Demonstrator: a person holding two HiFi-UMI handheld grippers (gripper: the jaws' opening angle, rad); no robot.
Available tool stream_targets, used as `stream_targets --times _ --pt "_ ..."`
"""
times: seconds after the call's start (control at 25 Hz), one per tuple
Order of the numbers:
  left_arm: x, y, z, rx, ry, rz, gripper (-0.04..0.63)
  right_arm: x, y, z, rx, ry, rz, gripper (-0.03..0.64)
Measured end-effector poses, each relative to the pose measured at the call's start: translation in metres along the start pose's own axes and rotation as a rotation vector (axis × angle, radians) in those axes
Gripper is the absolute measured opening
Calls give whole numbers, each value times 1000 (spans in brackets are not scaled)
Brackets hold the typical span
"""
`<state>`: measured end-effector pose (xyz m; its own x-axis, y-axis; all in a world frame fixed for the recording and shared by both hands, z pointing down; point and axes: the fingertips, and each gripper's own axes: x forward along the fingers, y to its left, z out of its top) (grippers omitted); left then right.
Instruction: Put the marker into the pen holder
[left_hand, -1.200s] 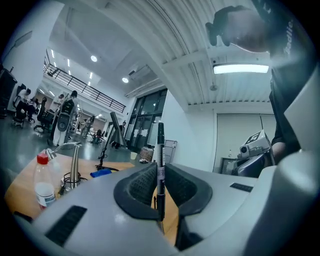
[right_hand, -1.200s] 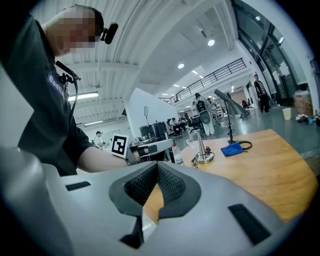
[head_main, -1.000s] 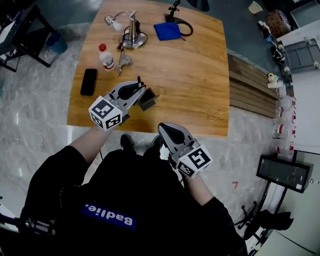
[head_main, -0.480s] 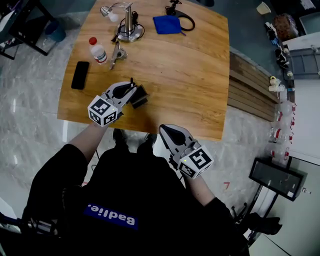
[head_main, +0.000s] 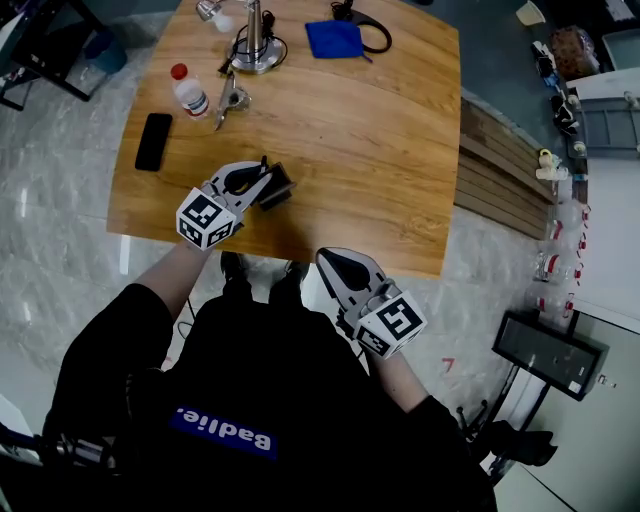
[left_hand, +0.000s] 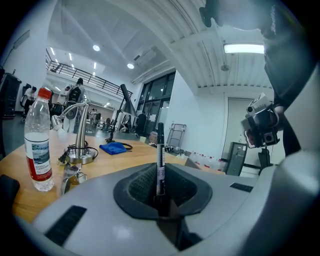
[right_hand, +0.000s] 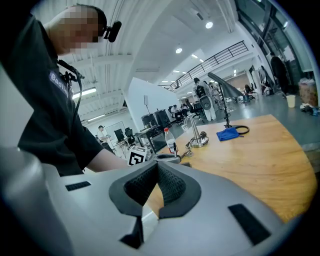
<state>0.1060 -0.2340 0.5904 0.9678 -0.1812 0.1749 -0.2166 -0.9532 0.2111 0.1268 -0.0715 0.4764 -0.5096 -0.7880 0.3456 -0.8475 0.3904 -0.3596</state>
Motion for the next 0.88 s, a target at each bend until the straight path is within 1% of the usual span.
stream_targets --times 0.28,0.56,0.72,0.88 --pt "1 2 -18 40 51 -9 54 -1 0 -2 -3 4 -25 6" --pt "0 2 -31 77 107 -46 55 1 3 -4 3 4 -34 6" --pt "-6 3 -24 92 104 -44 55 5 4 -1 -3 -7 -22 6" --pt "-19 0 -8 90 81 -7 55 10 5 7 -28 -24 16 6"
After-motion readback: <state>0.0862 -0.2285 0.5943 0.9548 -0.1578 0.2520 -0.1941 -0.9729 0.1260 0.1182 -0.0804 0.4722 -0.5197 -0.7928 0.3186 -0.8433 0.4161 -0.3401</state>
